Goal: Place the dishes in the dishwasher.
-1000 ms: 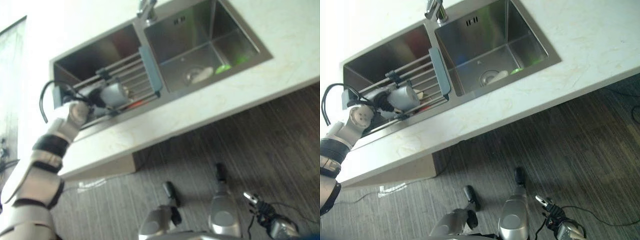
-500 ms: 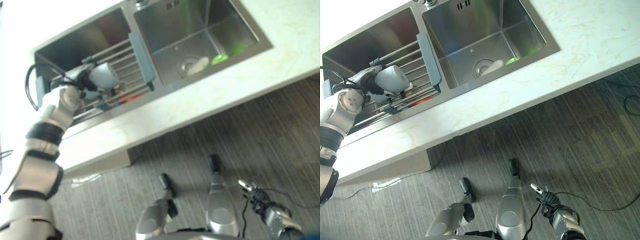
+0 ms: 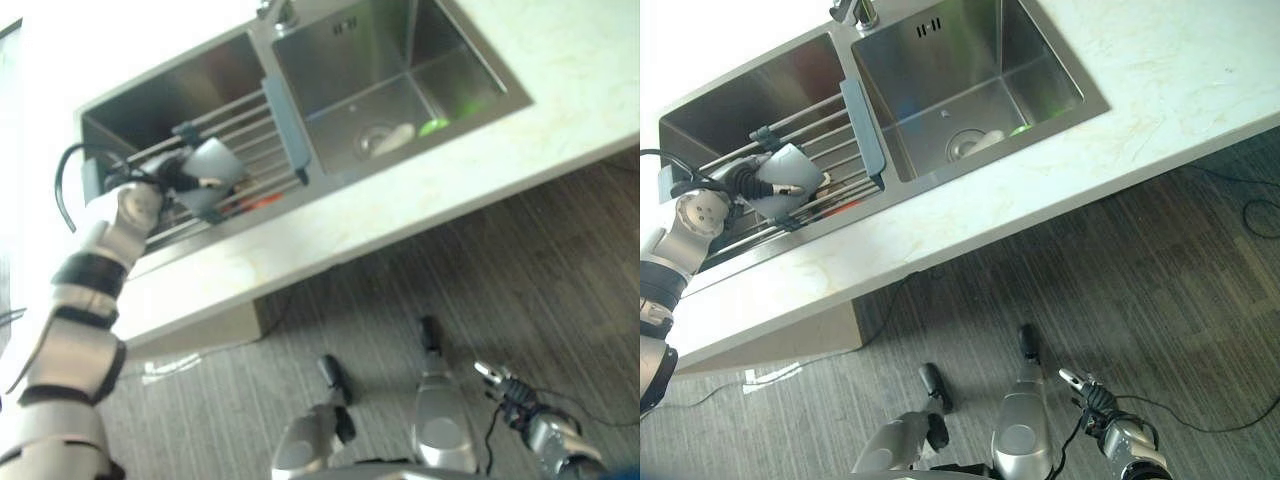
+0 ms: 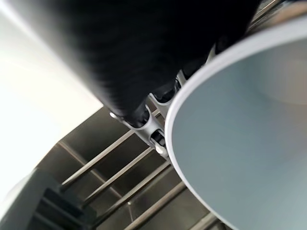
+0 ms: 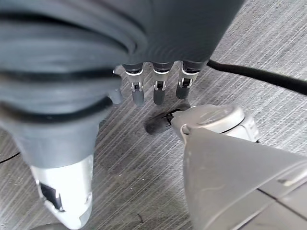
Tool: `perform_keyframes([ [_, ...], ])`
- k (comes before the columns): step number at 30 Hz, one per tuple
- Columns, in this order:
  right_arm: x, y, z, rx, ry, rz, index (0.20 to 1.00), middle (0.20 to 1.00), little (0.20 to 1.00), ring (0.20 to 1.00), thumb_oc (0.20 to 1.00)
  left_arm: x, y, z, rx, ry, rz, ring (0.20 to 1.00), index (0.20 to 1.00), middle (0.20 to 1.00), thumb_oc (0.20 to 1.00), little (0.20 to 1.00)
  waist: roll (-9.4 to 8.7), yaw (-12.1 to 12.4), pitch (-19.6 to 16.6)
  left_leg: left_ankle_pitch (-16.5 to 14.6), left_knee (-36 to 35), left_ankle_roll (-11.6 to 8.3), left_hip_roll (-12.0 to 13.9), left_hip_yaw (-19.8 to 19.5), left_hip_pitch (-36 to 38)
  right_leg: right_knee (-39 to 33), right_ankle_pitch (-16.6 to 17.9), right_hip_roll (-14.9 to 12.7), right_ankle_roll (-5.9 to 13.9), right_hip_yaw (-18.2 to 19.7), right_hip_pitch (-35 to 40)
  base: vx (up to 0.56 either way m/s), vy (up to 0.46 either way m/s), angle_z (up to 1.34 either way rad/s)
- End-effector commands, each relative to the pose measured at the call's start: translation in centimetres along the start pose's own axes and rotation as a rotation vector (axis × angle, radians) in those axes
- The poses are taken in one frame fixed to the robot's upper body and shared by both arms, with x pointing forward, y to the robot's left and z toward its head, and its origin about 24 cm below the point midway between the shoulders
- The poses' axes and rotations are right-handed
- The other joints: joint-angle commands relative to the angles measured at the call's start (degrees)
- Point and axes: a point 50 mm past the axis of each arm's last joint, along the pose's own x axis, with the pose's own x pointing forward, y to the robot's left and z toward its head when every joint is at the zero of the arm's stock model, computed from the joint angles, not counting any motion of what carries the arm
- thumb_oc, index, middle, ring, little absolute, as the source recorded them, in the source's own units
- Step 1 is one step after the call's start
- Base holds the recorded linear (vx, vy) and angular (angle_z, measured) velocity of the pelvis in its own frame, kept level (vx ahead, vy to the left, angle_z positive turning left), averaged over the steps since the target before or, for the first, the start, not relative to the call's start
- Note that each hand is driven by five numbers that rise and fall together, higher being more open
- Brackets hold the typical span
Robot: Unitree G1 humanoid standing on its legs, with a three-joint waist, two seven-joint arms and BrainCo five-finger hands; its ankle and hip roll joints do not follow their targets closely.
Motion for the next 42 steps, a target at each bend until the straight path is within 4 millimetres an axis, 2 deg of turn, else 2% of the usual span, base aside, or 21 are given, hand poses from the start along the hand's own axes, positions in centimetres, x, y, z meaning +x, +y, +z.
perform_keyframes([
  [1,0.0,-0.1,0.0,0.014,-0.019,-0.001,1.0,1.0,1.0,1.0,1.0,-0.5,-1.3,-2.0,0.149,0.073,0.016,0.2,0.2,0.2,0.2,0.2,-1.28,0.12,1.17,-6.4,3.33,1.68,-1.02,-8.06,-2.98,4.3,-7.94,0.16,1.78,-3.3,-0.14,-0.01,-0.003,0.11],
  [8,-0.7,-0.7,-2.7,0.028,0.041,-0.047,1.0,1.0,1.0,1.0,1.0,-1.4,4.2,-0.5,0.143,-0.03,0.483,0.2,0.2,0.2,0.2,0.2,-0.89,1.25,-3.18,-6.95,3.08,1.35,-0.29,-8.06,0.52,5.22,-10.58,0.44,1.06,-5.39,4.17,0.02,-0.032,0.25],
  [10,-1.1,-1.2,-3.9,0.027,0.078,-0.073,1.0,1.0,1.0,1.0,1.0,-2.7,6.6,-0.4,0.146,-0.076,0.664,0.2,0.2,0.2,0.2,0.2,-0.51,2.3,-5.27,-7.34,2.89,1.15,0.0,-8.03,2.37,4.96,-11.52,0.47,0.77,-6.41,6.51,0.05,-0.025,0.17],
  [13,-1.5,-1.7,-5.0,0.041,0.123,-0.095,1.0,1.0,1.0,1.0,1.0,-4.2,8.0,-0.2,0.116,-0.125,0.758,0.2,0.2,0.2,0.2,0.2,-0.08,3.79,-7.25,-7.77,2.73,1.05,0.25,-8.61,4.08,4.79,-12.48,0.43,0.47,-7.75,8.87,0.05,-0.051,0.21],
  [19,-2.4,-2.4,-7.2,0.011,0.198,-0.103,1.0,1.0,1.0,1.0,1.0,-7.6,9.0,-1.4,0.177,-0.155,0.976,0.2,0.2,0.2,0.2,0.2,0.46,6.31,-11.28,-8.32,1.02,0.58,0.96,-9.22,7.79,3.07,-14.12,0.93,-0.01,-10.24,13.56,0.05,-0.054,0.19],
  [23,-2.6,-2.6,-7.7,0.011,0.218,-0.103,1.0,1.0,1.0,1.0,1.0,-9.1,9.0,-2.0,0.126,-0.176,1.037,0.2,0.2,0.2,0.2,0.2,0.43,7.73,-12.42,-8.52,0.42,0.23,1.48,-9.78,8.57,2.44,-14.67,1.22,-0.19,-11.67,14.95,-0.04,-0.08,0.09],
  [26,-2.8,-2.2,-8.5,-0.018,0.277,-0.043,1.0,1.0,1.0,1.0,1.0,-10.3,7.7,-2.7,0.004,-0.176,1.048,0.2,0.2,0.2,0.2,0.2,0.02,9.38,-12.76,-8.61,0.47,0.09,2.13,-11.11,8.9,2.49,-15.68,2.08,-0.93,-12.25,15.82,-0.1,-0.177,0.15],
  [30,-2.6,-1.1,-8.9,-0.102,0.334,0.05,1.0,1.0,1.0,1.0,1.0,-11.3,4.1,-4.7,-0.13,-0.084,1.029,0.2,0.2,0.2,0.2,0.2,-0.51,11.61,-12.5,-8.28,2.05,-0.5,3.05,-13.05,8.56,2.31,-16.58,3.38,-2.39,-12.77,16.71,-0.09,-0.187,0.27],
  [31,-2.3,-0.4,-9.0,-0.163,0.371,0.103,1.0,1.0,1.0,1.0,1.0,-11.8,1.8,-5.4,-0.206,-0.045,0.998,0.2,0.2,0.2,0.2,0.2,-0.23,12.72,-12.06,-6.35,1.21,-1.76,4.25,-12.93,8.41,2.18,-17.32,4.35,-3.01,-14.1,17.82,-0.18,-0.137,0.49],
  [33,-2.0,0.4,-8.8,-0.24,0.405,0.157,1.0,1.0,1.0,1.0,1.0,-11.9,0.0,-5.2,-0.317,-0.075,0.977,0.2,0.2,0.2,0.2,0.2,0.06,13.9,-11.16,-4.32,2.02,-3.37,5.72,-11.74,6.43,2.59,-17.8,4.25,-3.36,-16.6,18.27,-0.3,-0.036,0.64],
  [35,-1.9,0.4,-8.6,-0.233,0.407,0.146,1.0,1.0,1.0,1.0,1.0,-11.7,-1.0,-4.4,-0.393,-0.135,0.957,0.2,0.2,0.2,0.2,0.2,-0.17,13.77,-10.69,-5.21,6.35,-3.17,5.87,-8.91,4.86,3.9,-17.63,2.89,-3.54,-19.24,17.59,-0.34,0.112,1.85],
  [37,-1.5,0.0,-7.4,-0.177,0.358,0.095,1.0,1.0,1.0,1.0,1.0,-11.0,-2.5,-1.7,-0.459,-0.251,0.924,0.2,0.2,0.2,0.2,0.2,-1.03,12.88,-10.1,-9.27,13.51,-1.93,6.69,-3.33,3.87,6.87,-18.16,0.14,-3.86,-22.57,16.77,-0.39,0.346,1.64],
  [38,-1.3,-0.2,-6.7,-0.143,0.321,0.078,1.0,1.0,1.0,1.0,1.0,-10.8,-3.2,-0.2,-0.478,-0.313,0.917,0.2,0.2,0.2,0.2,0.2,-1.01,12.19,-10.15,-9.48,12.45,-1.11,7.39,0.59,5.09,8.52,-17.9,-0.94,-3.81,-24.93,16.07,-0.29,0.411,2.0],
  [39,-1.3,-0.4,-6.6,-0.128,0.304,0.065,1.0,1.0,1.0,1.0,1.0,-10.7,-3.5,0.4,-0.483,-0.336,0.908,0.2,0.2,0.2,0.2,0.2,-0.92,11.73,-10.19,-8.88,11.34,-1.07,7.72,2.42,5.94,9.31,-17.84,-1.52,-3.7,-26.06,16.0,-0.15,0.409,2.91],
  [40,-1.3,-0.4,-6.6,-0.113,0.29,0.047,1.0,1.0,1.0,1.0,1.0,-10.6,-4.0,1.0,-0.485,-0.356,0.887,0.2,0.2,0.2,0.2,0.2,-1.08,11.58,-10.07,-9.2,11.28,-0.75,7.06,3.14,6.66,10.01,-17.31,-2.23,-3.32,-26.82,15.99,0.07,0.536,2.64],
  [41,-1.0,0.1,-6.6,-0.09,0.274,0.036,1.0,1.0,1.0,1.0,1.0,-10.8,-4.4,1.8,-0.473,-0.399,0.862,0.2,0.2,0.2,0.2,0.2,-1.52,12.75,-9.8,-11.57,10.68,1.55,3.21,0.54,7.99,11.96,-16.01,-4.13,-1.57,-26.62,15.68,0.11,0.522,1.96],
  [42,-1.0,0.3,-6.5,-0.088,0.269,0.036,1.0,1.0,1.0,1.0,1.0,-10.8,-4.4,2.1,-0.471,-0.41,0.854,0.2,0.2,0.2,0.2,0.2,-1.56,13.02,-9.78,-11.9,10.5,1.96,2.64,0.38,8.22,12.65,-15.8,-4.84,-1.23,-26.91,15.7,0.13,0.502,1.0],
])
